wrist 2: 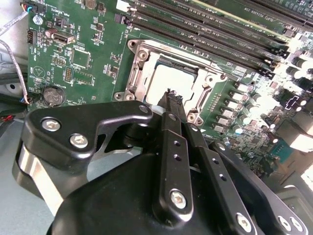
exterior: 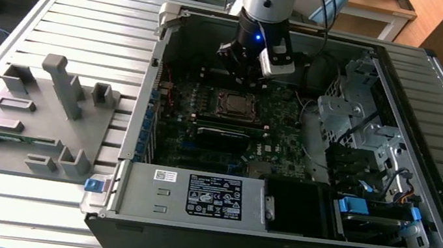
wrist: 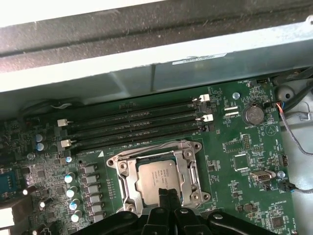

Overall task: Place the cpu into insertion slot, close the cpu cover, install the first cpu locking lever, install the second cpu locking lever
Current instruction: 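Install the second cpu locking lever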

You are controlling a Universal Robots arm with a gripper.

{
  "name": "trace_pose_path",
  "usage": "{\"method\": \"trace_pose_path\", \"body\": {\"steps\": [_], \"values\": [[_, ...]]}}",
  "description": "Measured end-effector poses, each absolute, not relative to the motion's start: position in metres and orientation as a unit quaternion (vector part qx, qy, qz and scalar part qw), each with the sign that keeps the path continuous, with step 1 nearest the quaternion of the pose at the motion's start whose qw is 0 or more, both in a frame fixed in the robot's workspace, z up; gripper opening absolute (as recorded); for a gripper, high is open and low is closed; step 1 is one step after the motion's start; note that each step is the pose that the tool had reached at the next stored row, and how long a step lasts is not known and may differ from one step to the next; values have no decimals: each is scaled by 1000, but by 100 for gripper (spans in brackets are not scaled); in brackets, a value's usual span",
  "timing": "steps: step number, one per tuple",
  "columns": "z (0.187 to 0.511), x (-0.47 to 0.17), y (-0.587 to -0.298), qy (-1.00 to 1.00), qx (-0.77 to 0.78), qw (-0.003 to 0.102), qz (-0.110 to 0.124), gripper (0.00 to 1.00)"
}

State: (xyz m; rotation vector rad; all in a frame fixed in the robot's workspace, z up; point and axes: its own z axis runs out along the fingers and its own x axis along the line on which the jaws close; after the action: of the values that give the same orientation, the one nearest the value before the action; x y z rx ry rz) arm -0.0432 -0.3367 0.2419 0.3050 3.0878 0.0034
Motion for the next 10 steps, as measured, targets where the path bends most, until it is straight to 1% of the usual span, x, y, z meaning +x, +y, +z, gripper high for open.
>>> {"method": "trace_pose_path", "body": {"steps": [10], "values": [[242, -43, -346, 995, 98, 19, 1, 11]]}}
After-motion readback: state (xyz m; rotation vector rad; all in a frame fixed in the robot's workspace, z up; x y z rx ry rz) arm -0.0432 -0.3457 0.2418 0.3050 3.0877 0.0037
